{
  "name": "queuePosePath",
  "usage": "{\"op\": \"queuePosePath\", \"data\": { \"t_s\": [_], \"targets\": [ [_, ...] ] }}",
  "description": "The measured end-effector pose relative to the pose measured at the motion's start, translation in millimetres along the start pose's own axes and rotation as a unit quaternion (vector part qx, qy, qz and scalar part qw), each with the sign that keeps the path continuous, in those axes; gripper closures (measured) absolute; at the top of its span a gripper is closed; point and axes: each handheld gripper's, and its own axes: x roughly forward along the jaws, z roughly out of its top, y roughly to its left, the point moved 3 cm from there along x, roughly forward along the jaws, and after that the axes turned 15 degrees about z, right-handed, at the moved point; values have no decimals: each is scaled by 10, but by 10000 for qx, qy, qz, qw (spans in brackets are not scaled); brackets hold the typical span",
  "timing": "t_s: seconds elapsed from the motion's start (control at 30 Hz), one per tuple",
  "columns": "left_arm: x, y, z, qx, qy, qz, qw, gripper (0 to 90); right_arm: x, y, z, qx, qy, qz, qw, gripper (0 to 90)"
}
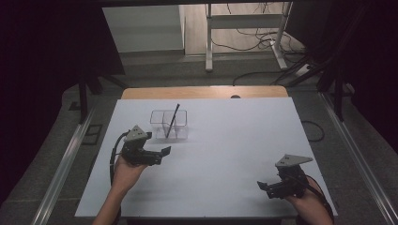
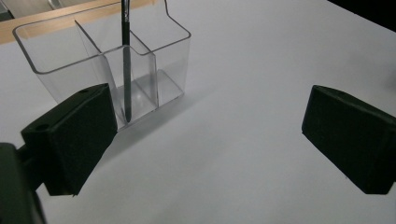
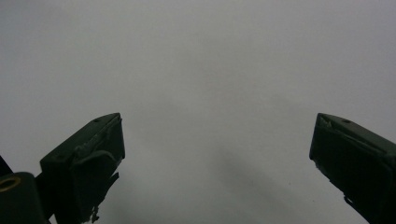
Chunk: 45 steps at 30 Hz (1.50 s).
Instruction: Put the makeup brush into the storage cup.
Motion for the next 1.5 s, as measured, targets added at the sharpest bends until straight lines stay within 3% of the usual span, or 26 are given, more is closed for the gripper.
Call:
{"op": "queuePosePath", "data": {
  "t_s": [1.5],
  "targets": [
    [-270, 41, -246, -167, 52, 30, 9998, 42, 10, 1, 2, -16, 28, -10, 10000, 34]
  ]
}}
